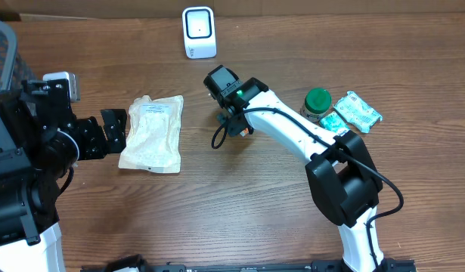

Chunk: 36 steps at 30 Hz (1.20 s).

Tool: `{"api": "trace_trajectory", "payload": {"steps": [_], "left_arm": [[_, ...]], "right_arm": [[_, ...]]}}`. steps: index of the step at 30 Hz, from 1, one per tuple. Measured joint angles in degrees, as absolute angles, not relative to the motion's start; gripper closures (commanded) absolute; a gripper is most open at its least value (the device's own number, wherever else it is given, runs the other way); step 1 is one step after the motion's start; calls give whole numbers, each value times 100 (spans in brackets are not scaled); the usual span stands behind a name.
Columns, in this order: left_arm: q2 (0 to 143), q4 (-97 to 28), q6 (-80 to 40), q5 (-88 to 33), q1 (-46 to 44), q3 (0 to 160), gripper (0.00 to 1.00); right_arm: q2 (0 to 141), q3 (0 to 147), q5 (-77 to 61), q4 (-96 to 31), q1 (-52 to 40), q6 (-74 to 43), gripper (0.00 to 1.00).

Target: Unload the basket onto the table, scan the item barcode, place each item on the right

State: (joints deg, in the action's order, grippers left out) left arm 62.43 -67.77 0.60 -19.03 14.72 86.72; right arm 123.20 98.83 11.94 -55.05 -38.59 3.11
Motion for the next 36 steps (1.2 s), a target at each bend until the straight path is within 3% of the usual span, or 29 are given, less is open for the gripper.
{"api": "trace_trajectory", "payload": {"steps": [4, 8, 11, 23, 30, 36], "left_arm": [[6243, -6777, 60, -1900, 1472, 8672, 1], [6243, -6777, 58, -1903, 1472, 8672, 1], [6243, -6777, 60, -1903, 1472, 8672, 0], [6243, -6777, 60, -1900, 1472, 8674, 0], [6243, -6777, 60, -1903, 1474, 8672, 0], [6243, -6777, 60, -1900, 1472, 8672, 0]], "right_arm": [[12320, 9769, 1072, -5354, -3900, 486, 67], [12331, 9664, 1076, -5240, -3905, 318, 92], [12331, 9664, 1406, -5011, -3894, -316, 96], [12359, 9671, 1815, -4082, -3260, -2108, 96], [12860, 9697, 1111, -3999, -3114, -2248, 96], [12967, 9717, -5, -3894, -3170, -1579, 96]]}}
